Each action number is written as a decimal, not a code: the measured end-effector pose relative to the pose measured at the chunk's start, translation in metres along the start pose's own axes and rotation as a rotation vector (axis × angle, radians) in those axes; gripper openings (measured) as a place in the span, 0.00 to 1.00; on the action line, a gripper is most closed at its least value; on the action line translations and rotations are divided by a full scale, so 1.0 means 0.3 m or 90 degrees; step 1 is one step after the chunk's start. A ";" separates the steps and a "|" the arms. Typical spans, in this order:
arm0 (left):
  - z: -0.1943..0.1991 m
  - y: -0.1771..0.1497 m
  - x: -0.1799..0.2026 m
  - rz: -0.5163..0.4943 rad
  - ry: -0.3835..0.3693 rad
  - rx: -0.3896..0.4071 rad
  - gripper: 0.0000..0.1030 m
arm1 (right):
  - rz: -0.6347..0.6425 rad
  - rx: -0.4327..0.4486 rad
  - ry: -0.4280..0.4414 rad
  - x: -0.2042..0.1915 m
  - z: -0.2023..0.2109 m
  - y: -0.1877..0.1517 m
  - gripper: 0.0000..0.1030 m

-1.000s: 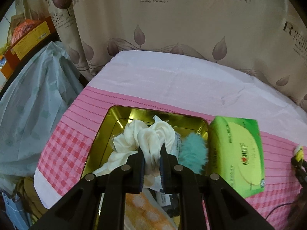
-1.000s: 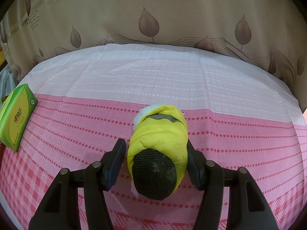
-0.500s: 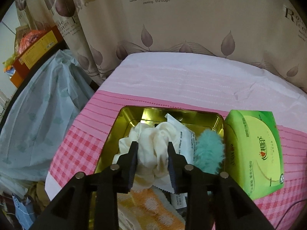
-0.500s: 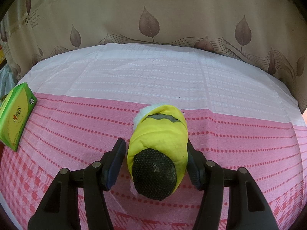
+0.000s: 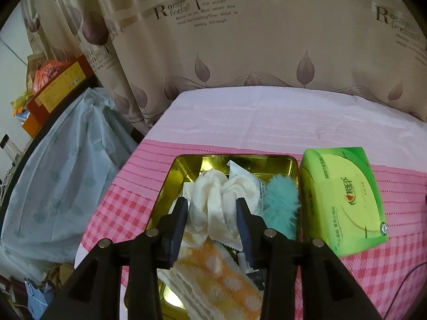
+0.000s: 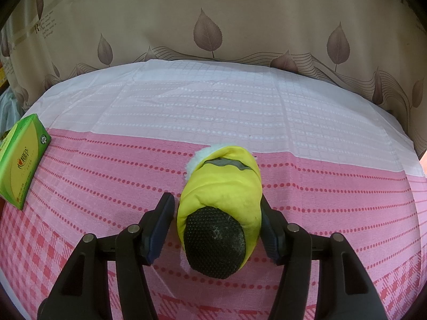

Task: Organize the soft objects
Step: 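Lower the cream scrunchie into the tin and open the left gripper, then carry the yellow toy into the gold tin with the right gripper and release it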

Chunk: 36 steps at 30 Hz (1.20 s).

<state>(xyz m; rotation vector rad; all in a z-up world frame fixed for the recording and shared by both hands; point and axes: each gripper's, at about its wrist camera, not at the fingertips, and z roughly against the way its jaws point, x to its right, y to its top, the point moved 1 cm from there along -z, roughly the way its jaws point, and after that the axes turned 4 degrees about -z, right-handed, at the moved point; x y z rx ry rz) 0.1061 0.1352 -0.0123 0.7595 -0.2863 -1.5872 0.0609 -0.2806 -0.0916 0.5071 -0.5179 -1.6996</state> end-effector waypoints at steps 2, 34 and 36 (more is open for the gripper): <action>0.014 -0.010 0.004 -0.002 0.003 0.005 0.38 | 0.000 0.000 -0.001 -0.002 0.001 -0.001 0.56; 0.133 -0.215 -0.196 0.078 0.023 0.031 0.45 | 0.025 0.006 0.008 -0.067 0.054 -0.045 0.42; 0.124 -0.218 -0.200 0.079 0.021 0.026 0.45 | 0.025 0.007 0.018 -0.084 0.068 -0.054 0.42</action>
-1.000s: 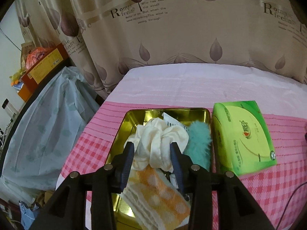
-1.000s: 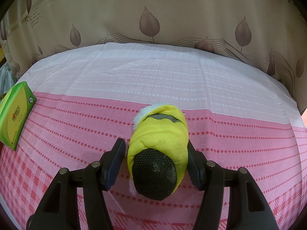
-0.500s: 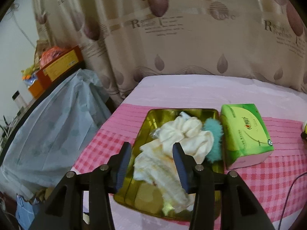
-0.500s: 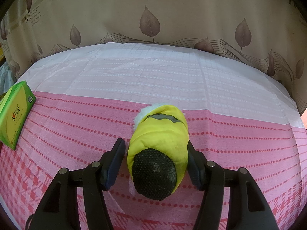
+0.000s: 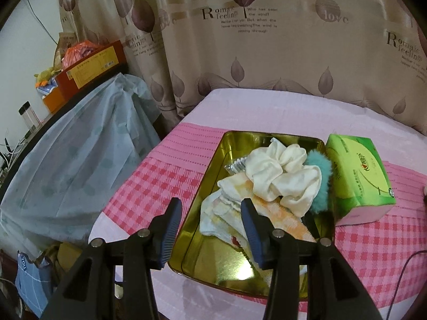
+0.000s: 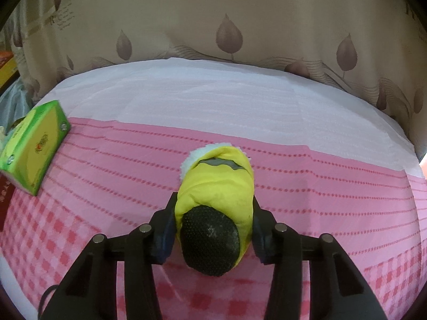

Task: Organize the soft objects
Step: 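Carry the yellow toy into the gold tin with the right gripper and release it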

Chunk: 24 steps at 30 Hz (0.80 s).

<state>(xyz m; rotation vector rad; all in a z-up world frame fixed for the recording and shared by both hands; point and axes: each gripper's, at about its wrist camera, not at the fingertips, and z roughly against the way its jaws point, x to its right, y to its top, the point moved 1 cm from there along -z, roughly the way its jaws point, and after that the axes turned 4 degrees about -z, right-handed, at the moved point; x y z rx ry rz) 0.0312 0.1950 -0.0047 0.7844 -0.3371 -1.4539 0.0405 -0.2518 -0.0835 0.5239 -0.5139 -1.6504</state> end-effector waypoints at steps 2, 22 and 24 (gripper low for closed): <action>-0.007 -0.004 0.002 0.001 -0.004 -0.004 0.45 | 0.005 0.003 0.008 -0.023 0.019 -0.006 0.42; -0.040 -0.014 -0.036 0.032 -0.025 -0.033 0.48 | 0.142 0.044 0.160 -0.561 0.225 0.087 0.42; -0.041 -0.013 -0.042 0.036 -0.027 -0.033 0.48 | 0.162 0.047 0.178 -0.634 0.239 0.092 0.42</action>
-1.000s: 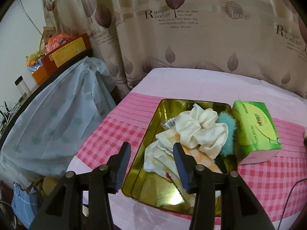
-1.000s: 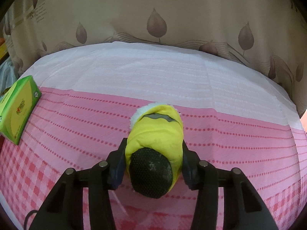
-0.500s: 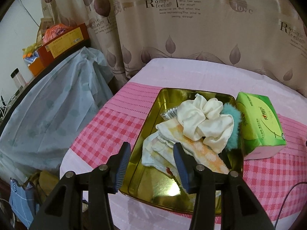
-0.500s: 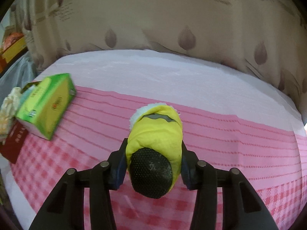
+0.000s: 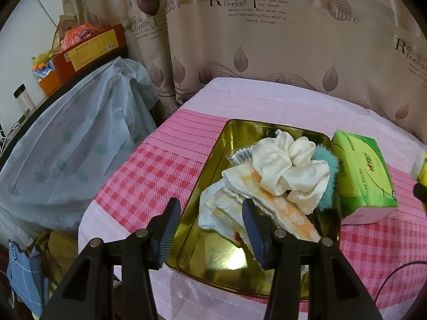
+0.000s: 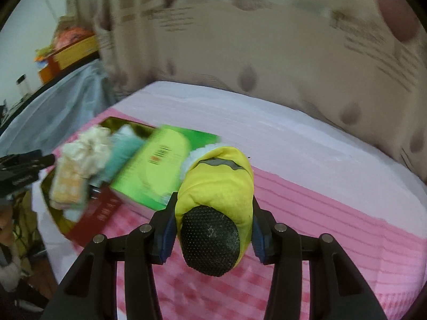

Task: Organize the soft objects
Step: 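Carry the yellow toy into the gold tin with the right gripper and release it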

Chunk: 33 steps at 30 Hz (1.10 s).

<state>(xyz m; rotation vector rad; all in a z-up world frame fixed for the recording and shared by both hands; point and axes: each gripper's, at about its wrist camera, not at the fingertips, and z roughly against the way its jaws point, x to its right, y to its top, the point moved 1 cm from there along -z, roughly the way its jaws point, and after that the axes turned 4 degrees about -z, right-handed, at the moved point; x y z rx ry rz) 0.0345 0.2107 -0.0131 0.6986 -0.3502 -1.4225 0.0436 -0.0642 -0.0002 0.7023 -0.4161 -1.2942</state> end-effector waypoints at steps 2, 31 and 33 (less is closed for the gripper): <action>0.001 0.001 -0.006 0.006 -0.001 0.002 0.48 | 0.020 -0.002 0.021 -0.070 -0.014 0.020 0.42; -0.013 0.006 -0.069 0.052 0.011 0.003 0.48 | 0.090 -0.053 0.103 -0.501 -0.325 0.098 0.42; -0.018 0.007 -0.069 0.052 0.015 0.000 0.48 | 0.089 -0.052 0.104 -0.509 -0.336 0.101 0.42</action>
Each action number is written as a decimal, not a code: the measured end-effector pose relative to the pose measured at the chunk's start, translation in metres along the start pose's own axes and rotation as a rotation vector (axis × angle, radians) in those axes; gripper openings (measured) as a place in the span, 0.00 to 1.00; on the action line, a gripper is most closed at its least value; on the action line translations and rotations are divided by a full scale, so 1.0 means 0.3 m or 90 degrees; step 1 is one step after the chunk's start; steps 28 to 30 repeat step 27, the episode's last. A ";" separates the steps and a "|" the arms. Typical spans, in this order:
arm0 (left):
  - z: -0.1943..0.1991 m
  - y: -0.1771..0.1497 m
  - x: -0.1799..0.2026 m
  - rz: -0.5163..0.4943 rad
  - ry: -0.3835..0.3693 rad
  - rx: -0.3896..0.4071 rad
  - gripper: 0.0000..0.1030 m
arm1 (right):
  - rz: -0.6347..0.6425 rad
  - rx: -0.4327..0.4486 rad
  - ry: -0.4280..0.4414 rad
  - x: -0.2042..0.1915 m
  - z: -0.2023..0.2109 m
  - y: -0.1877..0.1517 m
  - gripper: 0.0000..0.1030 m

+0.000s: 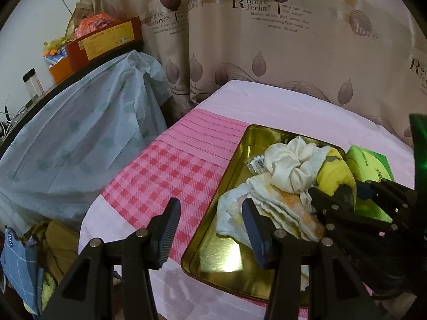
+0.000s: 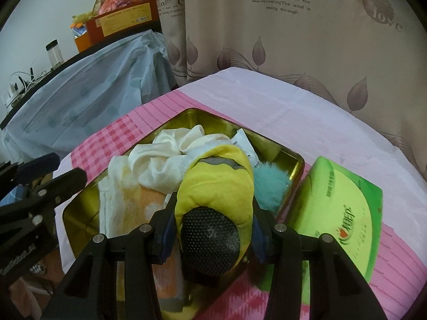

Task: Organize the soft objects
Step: 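Carry the yellow toy into the gold tin with the right gripper and release it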

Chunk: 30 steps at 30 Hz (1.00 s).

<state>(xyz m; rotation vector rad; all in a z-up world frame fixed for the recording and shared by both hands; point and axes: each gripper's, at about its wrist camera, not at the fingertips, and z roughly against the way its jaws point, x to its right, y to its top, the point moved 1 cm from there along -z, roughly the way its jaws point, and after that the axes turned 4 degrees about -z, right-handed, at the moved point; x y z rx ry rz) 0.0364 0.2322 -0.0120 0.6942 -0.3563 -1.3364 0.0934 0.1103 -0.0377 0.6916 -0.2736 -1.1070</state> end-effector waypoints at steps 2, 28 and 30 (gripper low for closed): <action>-0.001 0.000 0.001 0.000 -0.004 -0.001 0.48 | -0.001 0.000 0.003 -0.004 -0.004 -0.001 0.42; 0.078 -0.003 0.058 -0.022 -0.023 0.052 0.48 | 0.017 0.013 -0.095 -0.032 0.242 -0.167 0.99; 0.078 -0.003 0.058 -0.022 -0.023 0.052 0.48 | 0.017 0.013 -0.095 -0.032 0.242 -0.167 0.99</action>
